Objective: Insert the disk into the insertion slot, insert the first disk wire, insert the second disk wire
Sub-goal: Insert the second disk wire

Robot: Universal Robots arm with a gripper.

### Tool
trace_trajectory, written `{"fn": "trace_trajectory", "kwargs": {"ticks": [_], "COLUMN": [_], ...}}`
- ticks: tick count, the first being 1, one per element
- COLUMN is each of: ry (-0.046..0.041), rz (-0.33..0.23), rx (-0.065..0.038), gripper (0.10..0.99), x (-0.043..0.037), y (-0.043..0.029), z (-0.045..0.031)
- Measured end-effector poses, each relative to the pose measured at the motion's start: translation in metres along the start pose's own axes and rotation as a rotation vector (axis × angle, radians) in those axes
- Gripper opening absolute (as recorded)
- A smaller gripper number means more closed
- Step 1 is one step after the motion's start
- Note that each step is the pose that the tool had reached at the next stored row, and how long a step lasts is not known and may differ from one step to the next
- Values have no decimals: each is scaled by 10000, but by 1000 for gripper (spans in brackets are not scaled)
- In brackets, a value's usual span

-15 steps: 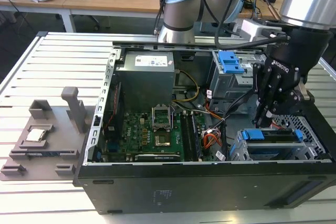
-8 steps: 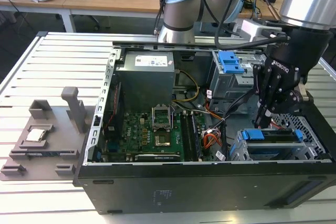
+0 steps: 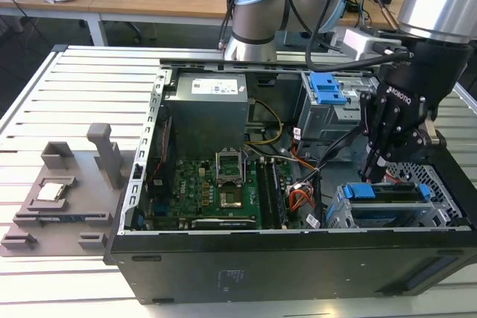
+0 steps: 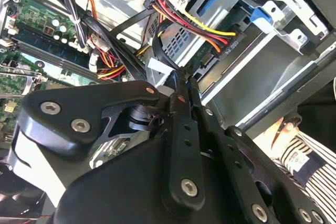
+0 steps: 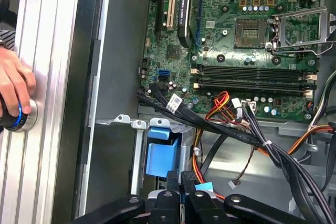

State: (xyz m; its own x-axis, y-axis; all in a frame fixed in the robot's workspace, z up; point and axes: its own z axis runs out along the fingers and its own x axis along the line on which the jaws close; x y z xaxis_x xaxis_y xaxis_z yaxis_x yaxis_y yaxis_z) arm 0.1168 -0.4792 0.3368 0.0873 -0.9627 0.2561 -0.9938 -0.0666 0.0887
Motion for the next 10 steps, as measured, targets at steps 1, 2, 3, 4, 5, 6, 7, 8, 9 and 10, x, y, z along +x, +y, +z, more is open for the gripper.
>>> {"fn": "trace_trajectory", "kwargs": {"ticks": [1,2,3,4,5,6,7,8,9,10], "ry": [-2,0,-5,-47,-115,-188,-326,-475,-845,-1164], "rz": [1,1,2,-5,-8,-14,-25,-36,-61,-86], "rx": [-2,-2,-4,-6,-3,1,11,23,55,83], "gripper": [141,141,141,141,141,141,141,141,141,141], "x": [11,19,45,78,103,123,144,160,193,245], "y": [-7,-9,-8,-10,-8,-7,-6,-5,-3,-2], "z": [-3,-16,-55,-55,-48,-42,-34,-28,-18,-4]}}
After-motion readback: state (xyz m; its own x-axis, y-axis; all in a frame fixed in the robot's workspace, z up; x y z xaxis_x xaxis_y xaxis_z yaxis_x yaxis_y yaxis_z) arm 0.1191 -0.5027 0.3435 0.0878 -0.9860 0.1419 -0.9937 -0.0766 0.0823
